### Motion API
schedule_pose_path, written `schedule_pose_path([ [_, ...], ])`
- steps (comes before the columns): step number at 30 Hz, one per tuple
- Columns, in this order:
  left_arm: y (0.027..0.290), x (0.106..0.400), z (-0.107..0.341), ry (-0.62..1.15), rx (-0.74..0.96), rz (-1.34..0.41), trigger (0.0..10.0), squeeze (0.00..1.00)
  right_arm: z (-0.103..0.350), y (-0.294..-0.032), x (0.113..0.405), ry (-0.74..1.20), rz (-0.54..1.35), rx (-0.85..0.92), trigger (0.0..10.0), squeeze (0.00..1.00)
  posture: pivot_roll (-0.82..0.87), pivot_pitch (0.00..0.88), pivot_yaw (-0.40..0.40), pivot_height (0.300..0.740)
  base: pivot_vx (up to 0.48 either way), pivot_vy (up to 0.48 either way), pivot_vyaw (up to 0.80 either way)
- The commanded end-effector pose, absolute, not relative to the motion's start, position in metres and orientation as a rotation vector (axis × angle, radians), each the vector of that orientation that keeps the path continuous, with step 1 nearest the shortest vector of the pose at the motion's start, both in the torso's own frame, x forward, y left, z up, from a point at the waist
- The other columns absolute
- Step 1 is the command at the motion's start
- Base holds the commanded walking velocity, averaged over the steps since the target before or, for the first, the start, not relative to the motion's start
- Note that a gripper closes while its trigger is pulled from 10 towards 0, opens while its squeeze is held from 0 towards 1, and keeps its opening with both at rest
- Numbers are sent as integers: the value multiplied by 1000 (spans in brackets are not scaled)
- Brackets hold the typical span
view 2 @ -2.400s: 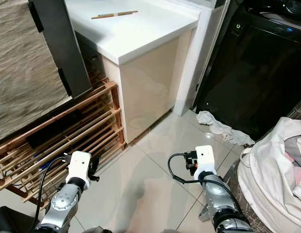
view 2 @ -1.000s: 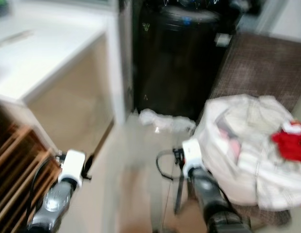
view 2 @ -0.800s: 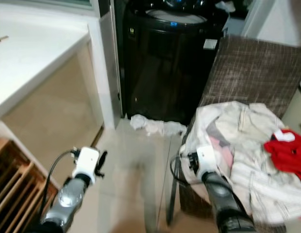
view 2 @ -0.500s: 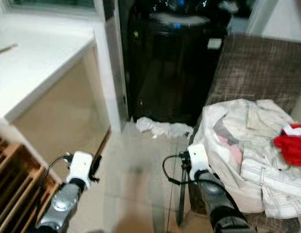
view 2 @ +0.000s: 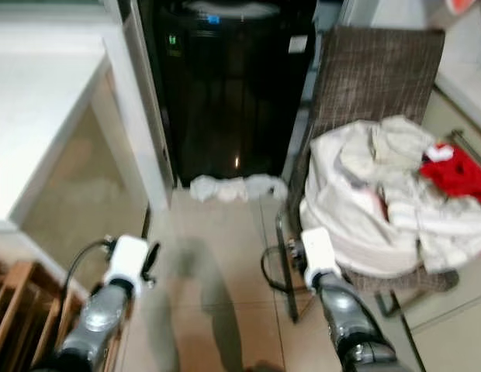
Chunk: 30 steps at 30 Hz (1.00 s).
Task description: Clothes washing
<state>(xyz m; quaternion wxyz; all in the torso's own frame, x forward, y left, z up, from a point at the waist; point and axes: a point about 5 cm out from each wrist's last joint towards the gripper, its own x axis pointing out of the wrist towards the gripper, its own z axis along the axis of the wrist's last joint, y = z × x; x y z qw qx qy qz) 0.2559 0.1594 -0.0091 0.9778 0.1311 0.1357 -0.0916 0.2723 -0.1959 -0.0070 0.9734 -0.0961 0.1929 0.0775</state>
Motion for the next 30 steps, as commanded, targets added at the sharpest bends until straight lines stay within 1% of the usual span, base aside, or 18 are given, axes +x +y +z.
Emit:
schedule_pose_path([
  [1,164,259,-4,246,277,-184,10000,0,5,-201,279,301,104,-242,10000,0,-133,0,7,740,0,0,0],
  [2,162,263,2,211,290,-197,10000,0,18,-214,287,230,-20,-296,10000,0,-134,0,12,740,0,0,0],
  [3,162,263,2,211,290,-197,10000,0,18,-214,287,230,-20,-296,10000,0,-134,0,12,740,0,0,0],
  [4,156,272,18,120,319,-221,10000,0,40,-234,296,123,-197,-312,10000,0,-133,0,15,740,0,0,0],
  [5,152,278,30,60,338,-232,10000,0,53,-237,301,56,-230,-295,10000,0,-133,0,15,740,0,0,0],
  [8,148,286,55,-61,350,-229,10000,0,76,-232,309,-76,-199,-263,10000,0,-131,0,17,740,0,0,0],
  [9,148,286,55,-61,350,-229,10000,0,76,-232,309,-76,-199,-263,10000,0,-131,0,17,740,0,0,0],
  [11,141,295,92,-189,304,-223,10000,0,100,-225,307,-193,-165,-241,10000,0,-125,9,8,740,0,0,0],
  [12,141,295,92,-189,304,-223,10000,0,100,-225,307,-193,-165,-241,10000,0,-125,9,8,740,0,0,0],
  [13,136,297,110,-237,283,-233,10000,0,109,-222,303,-233,-157,-233,10000,0,-125,9,8,740,0,0,0],
  [14,122,299,144,-335,316,-287,10000,0,119,-218,291,-279,-158,-234,10000,0,-121,15,4,740,0,0,0],
  [18,112,297,162,-387,319,-324,10000,0,123,-216,283,-302,-164,-242,10000,0,-125,24,3,740,0,0,0],
  [20,99,293,179,-424,303,-383,10000,0,121,-213,276,-298,-157,-255,10000,8,-128,25,4,740,0,0,0],
  [21,94,290,182,-420,279,-417,10000,0,115,-214,274,-265,-156,-251,10000,8,-130,25,6,740,0,0,0],
  [22,94,290,182,-420,279,-417,10000,0,115,-214,274,-265,-156,-251,10000,8,-130,25,6,740,0,0,0],
  [24,89,289,170,-342,252,-439,10000,0,103,-213,269,-184,-157,-229,10000,4,-136,27,13,740,0,0,0],
  [27,88,287,162,-288,254,-445,10000,0,102,-211,267,-153,-155,-218,10000,4,-135,28,14,740,0,0,0],
  [30,89,284,178,-347,270,-430,10000,0,118,-203,269,-225,-125,-227,10000,4,-135,28,14,740,0,0,0],
])
